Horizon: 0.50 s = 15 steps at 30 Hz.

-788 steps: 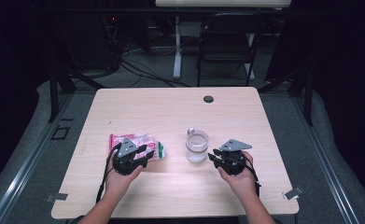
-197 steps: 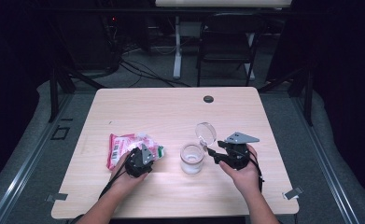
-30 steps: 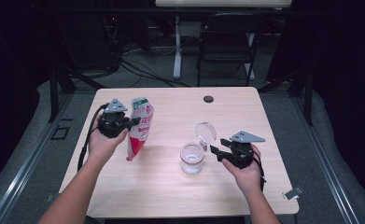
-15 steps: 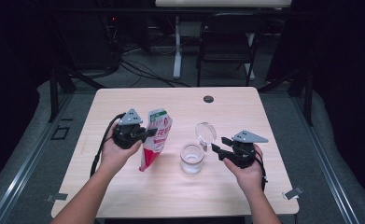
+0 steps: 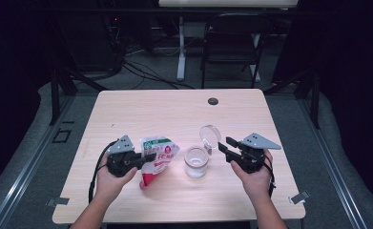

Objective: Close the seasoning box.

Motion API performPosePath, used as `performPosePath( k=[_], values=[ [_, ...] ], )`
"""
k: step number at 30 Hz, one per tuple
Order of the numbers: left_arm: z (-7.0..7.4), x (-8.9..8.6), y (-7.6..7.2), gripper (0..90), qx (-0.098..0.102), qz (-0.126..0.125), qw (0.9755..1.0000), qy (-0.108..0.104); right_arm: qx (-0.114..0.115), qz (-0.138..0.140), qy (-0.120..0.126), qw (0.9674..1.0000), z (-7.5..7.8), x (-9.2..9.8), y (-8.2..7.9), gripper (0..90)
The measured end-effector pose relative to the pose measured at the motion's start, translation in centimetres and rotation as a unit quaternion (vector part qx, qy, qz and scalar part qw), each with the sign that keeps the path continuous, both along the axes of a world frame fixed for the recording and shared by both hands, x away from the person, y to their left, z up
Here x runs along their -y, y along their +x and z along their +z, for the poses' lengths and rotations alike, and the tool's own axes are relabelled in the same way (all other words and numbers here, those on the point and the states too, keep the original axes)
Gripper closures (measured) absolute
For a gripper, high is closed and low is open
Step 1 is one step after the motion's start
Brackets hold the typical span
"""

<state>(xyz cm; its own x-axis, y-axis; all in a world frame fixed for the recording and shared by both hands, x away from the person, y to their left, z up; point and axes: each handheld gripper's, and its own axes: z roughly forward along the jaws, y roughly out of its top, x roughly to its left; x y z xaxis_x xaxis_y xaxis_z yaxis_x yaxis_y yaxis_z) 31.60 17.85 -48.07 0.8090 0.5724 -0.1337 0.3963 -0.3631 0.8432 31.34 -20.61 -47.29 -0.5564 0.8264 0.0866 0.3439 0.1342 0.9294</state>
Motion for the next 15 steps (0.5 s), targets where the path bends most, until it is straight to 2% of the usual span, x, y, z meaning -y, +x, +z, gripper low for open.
performPosePath(
  k=[4,6,9,14,15],
  values=[
    [-1.2,-0.1,-0.5,89.7,-0.014,-0.005,0.9999,0.007,0.002,0.036,0.016,0.9992,0.6,-1.1,-0.7,68.3],
    [-1.5,0.0,-0.5,89.6,-0.022,-0.008,0.9997,0.001,0.005,0.053,0.015,0.9985,0.8,-2.0,-1.0,68.9],
    [-1.6,0.2,-0.7,89.5,-0.02,-0.008,0.9998,0.001,-0.001,0.093,-0.002,0.9956,0.7,-3.6,-1.3,68.1],
    [-1.9,-0.1,-1.2,89.2,-0.017,-0.003,0.9998,-0.006,-0.023,0.16,-0.023,0.9866,-0.3,-6.4,-1.2,64.4],
    [-1.9,-0.2,-1.2,89.1,-0.02,-0.002,0.9998,-0.008,-0.029,0.176,-0.034,0.9833,-0.7,-7.3,-1.1,64.2]
  ],
)
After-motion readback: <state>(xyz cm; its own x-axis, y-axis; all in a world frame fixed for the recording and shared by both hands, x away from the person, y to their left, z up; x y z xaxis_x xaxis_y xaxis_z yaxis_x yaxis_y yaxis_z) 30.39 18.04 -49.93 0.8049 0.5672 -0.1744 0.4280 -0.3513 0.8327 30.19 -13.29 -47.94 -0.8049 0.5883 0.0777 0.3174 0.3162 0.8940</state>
